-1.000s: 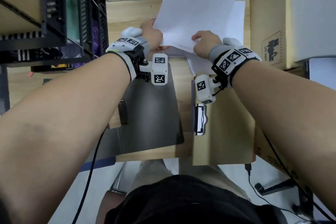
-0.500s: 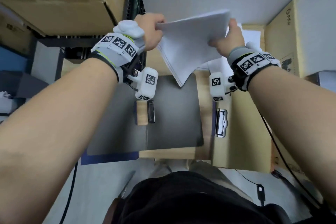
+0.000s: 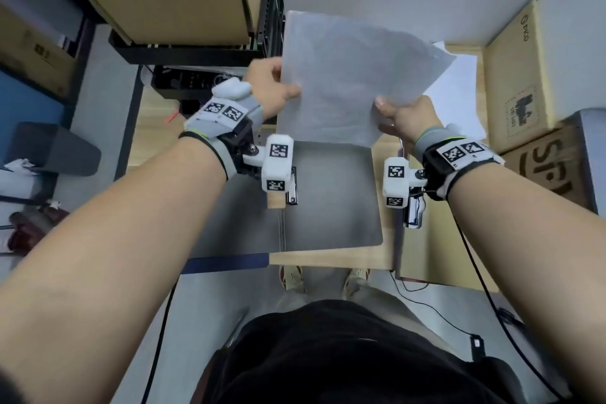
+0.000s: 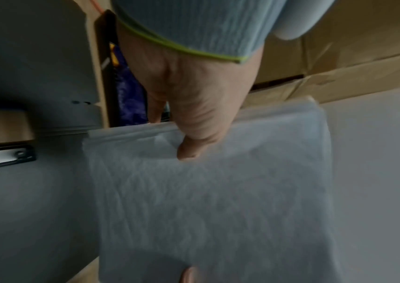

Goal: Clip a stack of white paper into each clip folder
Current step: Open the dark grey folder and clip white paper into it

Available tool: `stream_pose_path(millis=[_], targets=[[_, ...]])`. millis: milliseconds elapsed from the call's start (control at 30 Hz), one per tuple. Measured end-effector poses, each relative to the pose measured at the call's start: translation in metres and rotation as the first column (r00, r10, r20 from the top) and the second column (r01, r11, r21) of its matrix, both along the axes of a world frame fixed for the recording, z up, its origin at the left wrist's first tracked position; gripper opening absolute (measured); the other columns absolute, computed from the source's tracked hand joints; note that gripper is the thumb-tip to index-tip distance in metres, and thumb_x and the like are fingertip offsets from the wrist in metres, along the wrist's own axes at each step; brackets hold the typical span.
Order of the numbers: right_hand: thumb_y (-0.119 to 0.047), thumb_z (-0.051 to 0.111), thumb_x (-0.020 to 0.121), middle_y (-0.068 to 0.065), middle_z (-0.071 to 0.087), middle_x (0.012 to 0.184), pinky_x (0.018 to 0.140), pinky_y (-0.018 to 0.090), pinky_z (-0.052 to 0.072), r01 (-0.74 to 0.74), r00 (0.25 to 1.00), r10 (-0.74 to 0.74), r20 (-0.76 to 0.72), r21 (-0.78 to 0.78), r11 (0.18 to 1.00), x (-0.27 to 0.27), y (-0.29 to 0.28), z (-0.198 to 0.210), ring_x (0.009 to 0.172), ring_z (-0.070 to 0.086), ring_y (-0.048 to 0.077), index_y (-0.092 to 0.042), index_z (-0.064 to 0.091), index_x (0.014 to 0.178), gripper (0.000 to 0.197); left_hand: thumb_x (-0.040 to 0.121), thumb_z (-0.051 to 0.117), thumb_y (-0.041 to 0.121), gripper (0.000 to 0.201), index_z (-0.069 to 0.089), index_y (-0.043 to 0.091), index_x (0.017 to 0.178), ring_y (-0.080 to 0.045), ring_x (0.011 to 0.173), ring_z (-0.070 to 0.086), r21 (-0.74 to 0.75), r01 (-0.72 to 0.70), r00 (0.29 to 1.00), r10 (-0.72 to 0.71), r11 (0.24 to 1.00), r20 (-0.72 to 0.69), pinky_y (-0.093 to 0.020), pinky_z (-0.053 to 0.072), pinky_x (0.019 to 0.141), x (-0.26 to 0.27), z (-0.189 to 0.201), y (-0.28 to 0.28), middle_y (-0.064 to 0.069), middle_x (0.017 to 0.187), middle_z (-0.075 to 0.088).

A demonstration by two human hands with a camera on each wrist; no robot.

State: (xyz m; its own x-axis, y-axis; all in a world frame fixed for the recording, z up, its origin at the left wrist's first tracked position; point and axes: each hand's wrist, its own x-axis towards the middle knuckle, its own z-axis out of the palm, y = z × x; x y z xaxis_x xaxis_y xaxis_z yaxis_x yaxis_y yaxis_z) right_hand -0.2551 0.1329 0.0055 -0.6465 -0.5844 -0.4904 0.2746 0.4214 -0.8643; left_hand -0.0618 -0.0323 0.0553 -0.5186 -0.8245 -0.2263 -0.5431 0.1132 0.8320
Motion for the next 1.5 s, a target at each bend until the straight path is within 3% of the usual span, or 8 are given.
stream_pose_path(millis=[100,267,400,533,1000,1300,1400,1500], targets=[[-0.012,0.077,0.084,0.005,0.070,0.103,0.069,0.024,0.055,-0.107,0.992,0.108,-0.061,0.016,0.994,0.005,0.004,-0.004,0.087,0.066,0.017,-0.007,0.069,0.110,0.028,0.077,0.080,0.012,0.039,0.069,0.009,0.114,-0.015,0.095,0.067,0.044,-0.043,0.995,0.039,0.998,0.095,-0.029,0.054,0.088,0.009,-0.023,0.011,0.001,0.108,0.071],[-0.019,0.082,0.077,-0.002,0.070,0.109,0.091,0.032,0.050,-0.224,0.952,0.252,-0.175,0.161,0.961,0.003,0.008,-0.009,0.100,0.064,0.016,-0.014,0.066,0.119,0.045,0.079,0.071,0.008,0.025,0.069,0.009,0.104,-0.015,0.074,0.056,0.034,-0.016,0.988,0.010,0.999,0.153,-0.019,0.044,0.053,0.017,-0.038,0.020,0.001,0.090,0.066],[-0.020,0.080,0.081,0.002,0.071,0.109,0.099,0.040,0.051,-0.160,0.967,0.181,-0.177,0.125,0.979,0.002,0.004,-0.010,0.105,0.066,0.022,-0.010,0.068,0.116,0.039,0.084,0.074,0.016,0.032,0.068,0.012,0.115,-0.016,0.091,0.064,0.067,-0.067,0.992,0.059,0.995,0.111,-0.026,0.051,0.078,0.010,-0.035,0.022,0.002,0.100,0.067],[-0.017,0.078,0.084,0.005,0.071,0.109,0.098,0.041,0.052,-0.138,0.968,0.147,-0.204,0.057,0.989,0.000,-0.002,-0.002,0.104,0.067,0.023,-0.009,0.069,0.112,0.031,0.086,0.071,0.024,0.038,0.065,0.014,0.122,-0.022,0.108,0.065,-0.038,-0.073,0.992,0.076,0.997,0.101,-0.039,0.051,0.097,-0.001,-0.024,0.013,-0.004,0.119,0.069],[-0.027,0.084,0.069,0.000,0.072,0.114,0.100,0.043,0.051,-0.240,0.953,0.252,-0.168,0.089,0.967,-0.007,-0.006,-0.009,0.107,0.068,0.019,-0.014,0.068,0.120,0.055,0.077,0.081,0.030,0.046,0.067,0.015,0.118,-0.021,0.103,0.068,0.087,-0.075,0.987,0.061,0.993,0.152,-0.039,0.052,0.097,-0.003,-0.045,0.005,-0.002,0.115,0.071],[-0.022,0.076,0.083,0.003,0.070,0.120,0.104,0.043,0.047,-0.293,0.926,0.339,-0.167,0.250,0.923,-0.011,-0.006,-0.020,0.111,0.064,0.024,-0.012,0.065,0.125,0.044,0.086,0.074,0.025,0.036,0.068,0.009,0.117,-0.024,0.106,0.067,0.094,-0.028,0.985,0.011,0.995,0.172,-0.037,0.050,0.097,-0.001,-0.062,0.009,-0.008,0.116,0.071],[-0.024,0.073,0.087,0.005,0.073,0.107,0.098,0.043,0.052,-0.253,0.941,0.296,-0.166,0.235,0.938,-0.009,-0.007,-0.015,0.101,0.069,0.025,-0.012,0.071,0.109,0.025,0.090,0.066,0.025,0.029,0.069,0.009,0.115,-0.024,0.101,0.066,0.044,-0.027,0.984,0.019,0.999,0.175,-0.038,0.052,0.093,-0.002,-0.061,0.010,-0.008,0.114,0.071],[-0.034,0.069,0.090,0.002,0.070,0.088,0.069,0.031,0.055,-0.271,0.947,0.303,-0.107,0.245,0.931,-0.005,-0.004,-0.007,0.075,0.066,0.024,-0.016,0.065,0.097,0.020,0.095,0.053,0.015,0.023,0.066,0.004,0.110,-0.020,0.086,0.061,0.028,0.045,0.981,-0.049,0.999,0.186,-0.030,0.049,0.080,-0.004,-0.058,0.015,-0.007,0.101,0.069]])
